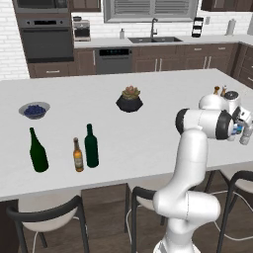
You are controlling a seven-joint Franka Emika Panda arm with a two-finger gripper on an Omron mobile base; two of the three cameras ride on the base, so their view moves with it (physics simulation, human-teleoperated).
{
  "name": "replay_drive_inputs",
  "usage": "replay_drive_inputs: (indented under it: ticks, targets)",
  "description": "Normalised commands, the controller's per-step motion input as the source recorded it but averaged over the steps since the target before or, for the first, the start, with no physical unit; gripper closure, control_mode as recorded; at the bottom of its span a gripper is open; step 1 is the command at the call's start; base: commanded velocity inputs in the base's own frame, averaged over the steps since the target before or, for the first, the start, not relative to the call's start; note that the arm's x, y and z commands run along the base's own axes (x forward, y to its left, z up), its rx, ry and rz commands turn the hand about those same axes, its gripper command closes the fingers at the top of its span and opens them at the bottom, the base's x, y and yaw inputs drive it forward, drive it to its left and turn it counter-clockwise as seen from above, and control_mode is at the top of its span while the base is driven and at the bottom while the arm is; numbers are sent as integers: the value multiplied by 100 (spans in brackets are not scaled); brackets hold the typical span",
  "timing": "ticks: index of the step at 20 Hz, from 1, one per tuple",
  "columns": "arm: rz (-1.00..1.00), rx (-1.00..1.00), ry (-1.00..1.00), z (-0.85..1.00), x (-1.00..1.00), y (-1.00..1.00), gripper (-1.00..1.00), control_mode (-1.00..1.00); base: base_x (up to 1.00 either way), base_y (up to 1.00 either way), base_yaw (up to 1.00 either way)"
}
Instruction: Move the plastic bottles in the middle to the plastics group, and the glass bottles in the middle to the glass group.
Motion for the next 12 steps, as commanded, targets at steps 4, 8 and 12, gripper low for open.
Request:
replay_drive_inputs:
  ticks: [4,8,12]
  targets:
    - [0,2,1,-1,0,-6,100,-100,0,0,0]
    - [0,7,1,0,0,-13,100,-100,0,0,0]
    - [0,2,5,0,0,0,100,-100,0,0,0]
